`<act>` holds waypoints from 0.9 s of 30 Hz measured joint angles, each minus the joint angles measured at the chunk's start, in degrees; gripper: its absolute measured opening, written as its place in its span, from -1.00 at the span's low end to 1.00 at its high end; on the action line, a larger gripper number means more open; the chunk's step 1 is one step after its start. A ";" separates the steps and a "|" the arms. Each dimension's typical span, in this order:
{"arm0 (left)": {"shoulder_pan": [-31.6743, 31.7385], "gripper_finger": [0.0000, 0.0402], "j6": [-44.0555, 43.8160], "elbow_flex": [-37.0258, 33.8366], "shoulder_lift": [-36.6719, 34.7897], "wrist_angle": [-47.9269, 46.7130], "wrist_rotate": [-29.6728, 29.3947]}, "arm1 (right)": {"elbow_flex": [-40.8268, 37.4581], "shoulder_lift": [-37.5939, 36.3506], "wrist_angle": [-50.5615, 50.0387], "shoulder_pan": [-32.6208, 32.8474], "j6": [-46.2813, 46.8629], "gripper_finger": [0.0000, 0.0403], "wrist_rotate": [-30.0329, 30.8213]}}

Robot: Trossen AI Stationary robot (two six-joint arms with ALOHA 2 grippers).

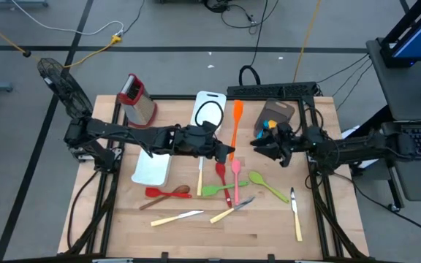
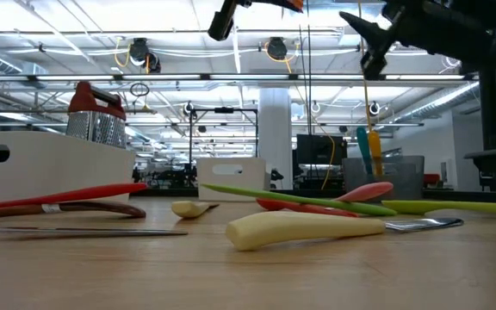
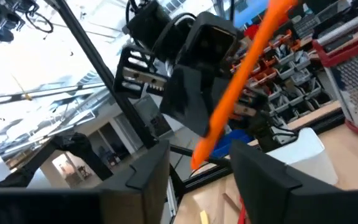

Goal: Pick & Place Kitchen Items
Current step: Put the orange spatula into the black bin

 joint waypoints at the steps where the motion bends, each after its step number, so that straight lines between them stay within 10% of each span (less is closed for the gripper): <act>1: 0.00 -0.96 0.00 0.02 0.27 0.16 0.04 | 1.15 1.18 0.04 0.04 -0.45 -0.13 -0.01; 16: -0.04 -0.96 1.12 -0.05 1.04 1.99 1.05 | 10.40 13.51 0.07 0.25 1.46 0.36 -0.14; 27: -0.22 -0.96 0.81 -0.06 1.95 2.34 1.90 | 13.65 17.82 -0.33 0.25 1.01 0.25 -1.65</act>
